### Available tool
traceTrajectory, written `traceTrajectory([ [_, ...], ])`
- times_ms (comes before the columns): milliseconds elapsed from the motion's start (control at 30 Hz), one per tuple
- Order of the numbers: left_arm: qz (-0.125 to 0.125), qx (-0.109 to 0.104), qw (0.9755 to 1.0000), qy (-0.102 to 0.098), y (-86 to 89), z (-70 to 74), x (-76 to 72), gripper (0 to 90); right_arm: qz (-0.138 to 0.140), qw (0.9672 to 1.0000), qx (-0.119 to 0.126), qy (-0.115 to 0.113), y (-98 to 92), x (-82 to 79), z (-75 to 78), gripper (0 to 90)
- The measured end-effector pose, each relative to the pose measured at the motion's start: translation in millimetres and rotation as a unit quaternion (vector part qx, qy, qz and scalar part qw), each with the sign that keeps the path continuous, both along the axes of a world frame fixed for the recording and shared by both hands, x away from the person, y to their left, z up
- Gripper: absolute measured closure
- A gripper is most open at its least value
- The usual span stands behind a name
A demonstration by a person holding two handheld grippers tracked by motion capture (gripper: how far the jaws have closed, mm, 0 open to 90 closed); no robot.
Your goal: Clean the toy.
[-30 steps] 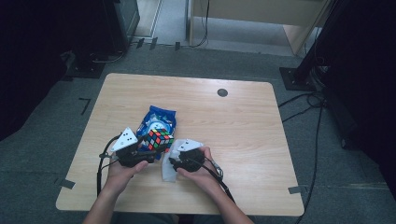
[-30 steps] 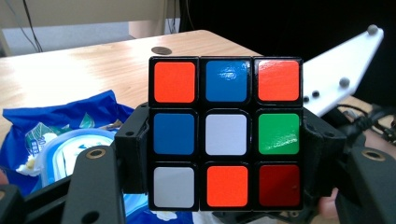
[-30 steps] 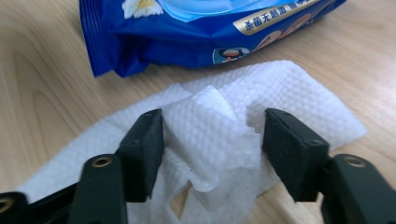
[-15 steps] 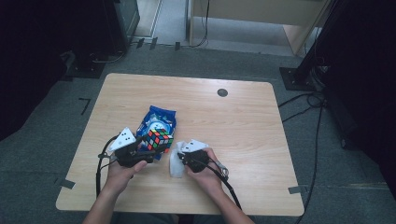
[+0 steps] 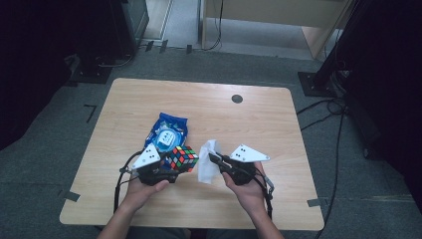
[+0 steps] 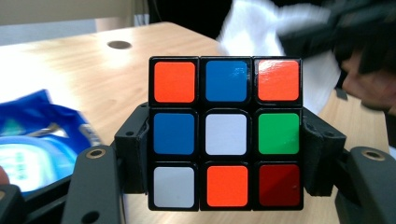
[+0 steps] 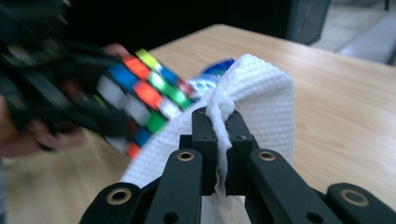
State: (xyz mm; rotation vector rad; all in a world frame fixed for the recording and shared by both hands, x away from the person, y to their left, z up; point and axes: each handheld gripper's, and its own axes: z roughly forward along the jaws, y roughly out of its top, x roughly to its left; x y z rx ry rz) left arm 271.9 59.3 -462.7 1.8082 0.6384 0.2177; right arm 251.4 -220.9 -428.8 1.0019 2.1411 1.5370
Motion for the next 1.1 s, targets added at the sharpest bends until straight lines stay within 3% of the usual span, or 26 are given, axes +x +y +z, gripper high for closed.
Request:
traceTrajectory([
  [233,-0.033,0.026,0.9990,-0.015,-23.7,-4.8,-12.0,33.8,0.049,0.9976,0.044,-0.018,17.0,-11.7,14.4,86.5],
  [400,-0.044,0.022,0.9986,-0.019,-28.9,-3.3,-15.8,33.8,0.071,0.9964,0.046,-0.008,26.9,-13.2,12.1,86.4],
  [733,-0.040,0.016,0.9987,-0.029,-27.2,2.9,-18.8,33.9,0.026,0.9983,0.051,0.008,17.9,-3.7,-1.5,86.0],
  [833,-0.036,0.011,0.9989,-0.029,-23.7,5.6,-17.9,33.9,0.005,0.9992,0.037,0.012,12.3,0.9,-8.0,85.9],
  [967,-0.027,-0.006,0.9992,-0.028,-16.9,9.1,-14.6,33.9,-0.020,0.9991,0.006,0.036,5.8,8.1,-19.5,85.8],
  [1100,-0.013,0.021,0.9992,-0.031,-15.7,5.9,-13.0,33.9,-0.030,0.9988,0.019,0.032,0.5,8.7,-16.7,85.8],
])
